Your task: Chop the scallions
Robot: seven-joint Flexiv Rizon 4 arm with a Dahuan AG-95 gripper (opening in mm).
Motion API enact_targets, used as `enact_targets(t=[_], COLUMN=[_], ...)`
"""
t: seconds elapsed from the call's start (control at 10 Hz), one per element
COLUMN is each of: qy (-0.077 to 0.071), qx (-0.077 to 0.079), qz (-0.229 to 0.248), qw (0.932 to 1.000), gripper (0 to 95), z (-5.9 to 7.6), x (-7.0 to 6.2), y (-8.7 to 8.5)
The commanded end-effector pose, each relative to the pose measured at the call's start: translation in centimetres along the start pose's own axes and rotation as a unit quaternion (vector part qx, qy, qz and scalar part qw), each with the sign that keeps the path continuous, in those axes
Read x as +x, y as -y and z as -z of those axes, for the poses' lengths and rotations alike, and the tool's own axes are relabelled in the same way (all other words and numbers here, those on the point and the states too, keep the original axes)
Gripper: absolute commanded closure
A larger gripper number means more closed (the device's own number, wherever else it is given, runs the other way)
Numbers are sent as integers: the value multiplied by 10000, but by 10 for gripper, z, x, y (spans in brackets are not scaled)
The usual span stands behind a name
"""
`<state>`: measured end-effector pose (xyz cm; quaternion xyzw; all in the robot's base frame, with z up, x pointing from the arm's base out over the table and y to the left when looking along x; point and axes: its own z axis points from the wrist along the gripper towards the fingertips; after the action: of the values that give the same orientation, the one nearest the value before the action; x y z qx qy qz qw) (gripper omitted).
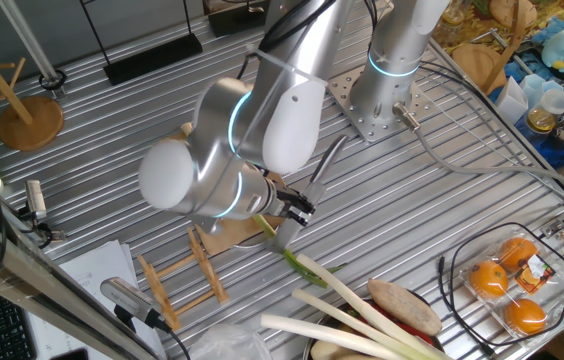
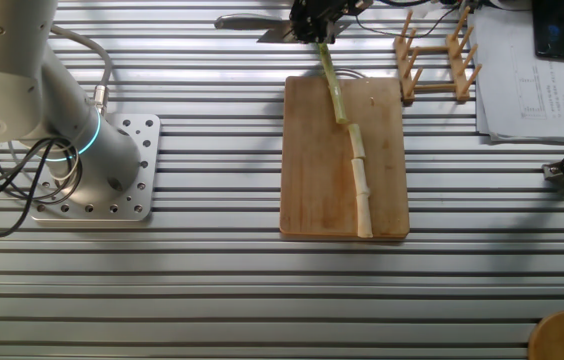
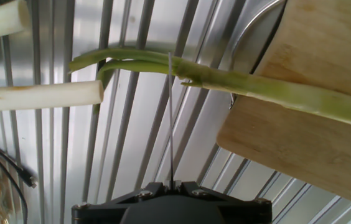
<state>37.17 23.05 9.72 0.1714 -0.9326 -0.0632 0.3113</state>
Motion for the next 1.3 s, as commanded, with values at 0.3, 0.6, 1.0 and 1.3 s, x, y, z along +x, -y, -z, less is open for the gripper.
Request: enact_targets(t=[0.3, 0.6, 1.0, 1.3], qy=[-41, -72, -83, -87], qx=[72, 121, 127, 92], qz=[-48, -82, -71, -51], qw=[10000, 9999, 9999, 9999], gripper=[950, 950, 950, 950], z=[0, 1, 4, 4], x=[1, 3, 9, 11], y=[1, 4, 13, 14])
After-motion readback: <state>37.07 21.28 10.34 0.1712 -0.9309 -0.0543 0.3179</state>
